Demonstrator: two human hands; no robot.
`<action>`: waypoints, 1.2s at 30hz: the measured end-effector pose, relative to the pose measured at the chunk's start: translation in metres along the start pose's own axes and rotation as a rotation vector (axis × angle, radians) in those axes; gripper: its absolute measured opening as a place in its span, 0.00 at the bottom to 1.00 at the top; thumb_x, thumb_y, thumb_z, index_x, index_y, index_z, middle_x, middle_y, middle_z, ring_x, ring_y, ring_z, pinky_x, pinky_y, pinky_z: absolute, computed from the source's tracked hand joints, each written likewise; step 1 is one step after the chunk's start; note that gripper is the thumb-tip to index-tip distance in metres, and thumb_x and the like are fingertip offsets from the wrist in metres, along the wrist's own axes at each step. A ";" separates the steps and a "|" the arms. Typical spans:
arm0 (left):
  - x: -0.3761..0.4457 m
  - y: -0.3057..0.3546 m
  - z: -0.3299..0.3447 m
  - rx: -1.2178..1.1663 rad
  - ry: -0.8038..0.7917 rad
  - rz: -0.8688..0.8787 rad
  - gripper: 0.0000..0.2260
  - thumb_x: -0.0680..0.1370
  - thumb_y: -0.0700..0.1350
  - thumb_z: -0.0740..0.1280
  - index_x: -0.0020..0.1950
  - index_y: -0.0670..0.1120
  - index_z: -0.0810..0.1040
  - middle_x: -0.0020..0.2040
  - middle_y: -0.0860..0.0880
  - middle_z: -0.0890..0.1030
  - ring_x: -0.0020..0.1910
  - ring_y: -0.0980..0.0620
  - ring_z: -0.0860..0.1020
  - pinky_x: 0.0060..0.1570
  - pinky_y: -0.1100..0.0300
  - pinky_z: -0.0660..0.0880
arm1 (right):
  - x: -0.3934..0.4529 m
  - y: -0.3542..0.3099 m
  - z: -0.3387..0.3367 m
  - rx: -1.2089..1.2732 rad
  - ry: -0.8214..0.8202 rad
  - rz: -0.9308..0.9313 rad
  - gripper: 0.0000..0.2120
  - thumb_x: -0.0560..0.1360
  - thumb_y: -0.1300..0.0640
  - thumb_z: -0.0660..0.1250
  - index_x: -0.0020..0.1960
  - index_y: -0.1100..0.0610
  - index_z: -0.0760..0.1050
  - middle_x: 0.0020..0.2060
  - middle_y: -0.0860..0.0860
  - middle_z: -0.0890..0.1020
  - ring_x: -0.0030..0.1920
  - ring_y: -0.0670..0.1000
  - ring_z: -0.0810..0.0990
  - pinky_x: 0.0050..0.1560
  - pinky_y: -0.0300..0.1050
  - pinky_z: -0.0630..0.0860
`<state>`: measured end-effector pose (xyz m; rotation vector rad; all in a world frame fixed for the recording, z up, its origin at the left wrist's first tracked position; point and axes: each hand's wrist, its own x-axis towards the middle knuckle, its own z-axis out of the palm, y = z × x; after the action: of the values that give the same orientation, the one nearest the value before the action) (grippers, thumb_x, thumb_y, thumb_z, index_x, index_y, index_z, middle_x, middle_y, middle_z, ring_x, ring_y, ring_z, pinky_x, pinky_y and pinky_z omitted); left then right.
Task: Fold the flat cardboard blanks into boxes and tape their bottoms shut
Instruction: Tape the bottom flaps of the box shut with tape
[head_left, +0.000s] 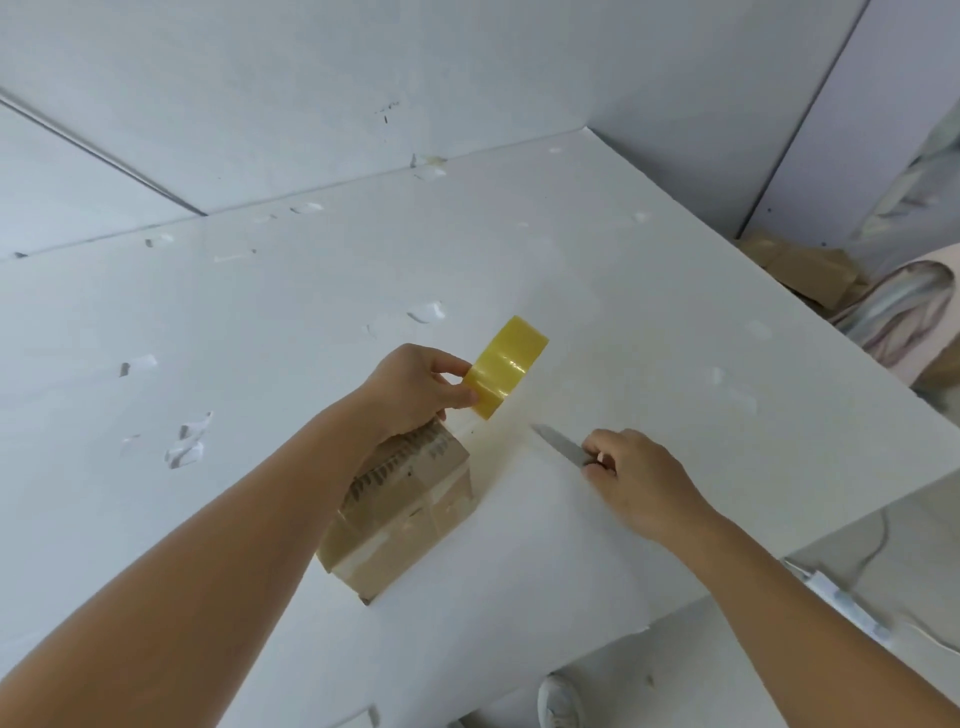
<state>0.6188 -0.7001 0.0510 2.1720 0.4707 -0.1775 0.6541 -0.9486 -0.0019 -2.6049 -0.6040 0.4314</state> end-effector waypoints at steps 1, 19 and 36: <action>0.000 0.000 0.000 -0.003 0.000 0.006 0.08 0.73 0.45 0.73 0.49 0.55 0.84 0.35 0.49 0.80 0.29 0.56 0.75 0.42 0.60 0.76 | -0.005 -0.009 -0.010 0.039 0.021 -0.063 0.09 0.78 0.55 0.60 0.39 0.49 0.66 0.36 0.49 0.72 0.36 0.51 0.71 0.35 0.45 0.65; 0.000 -0.009 0.002 -0.075 0.038 0.131 0.08 0.72 0.47 0.74 0.50 0.53 0.84 0.32 0.51 0.80 0.28 0.57 0.74 0.40 0.63 0.75 | -0.011 -0.141 -0.044 -0.628 -0.011 -0.098 0.10 0.78 0.64 0.55 0.53 0.56 0.72 0.41 0.51 0.74 0.47 0.55 0.77 0.41 0.44 0.67; -0.002 -0.003 0.000 -0.144 0.066 0.062 0.05 0.73 0.48 0.72 0.48 0.56 0.84 0.31 0.53 0.80 0.27 0.63 0.72 0.32 0.70 0.68 | 0.019 -0.077 0.032 0.481 0.173 0.096 0.16 0.77 0.42 0.59 0.44 0.54 0.77 0.40 0.47 0.78 0.46 0.48 0.75 0.48 0.45 0.71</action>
<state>0.6157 -0.6990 0.0491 2.0526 0.4393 -0.0365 0.6315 -0.8661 0.0035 -2.1843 -0.2747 0.3277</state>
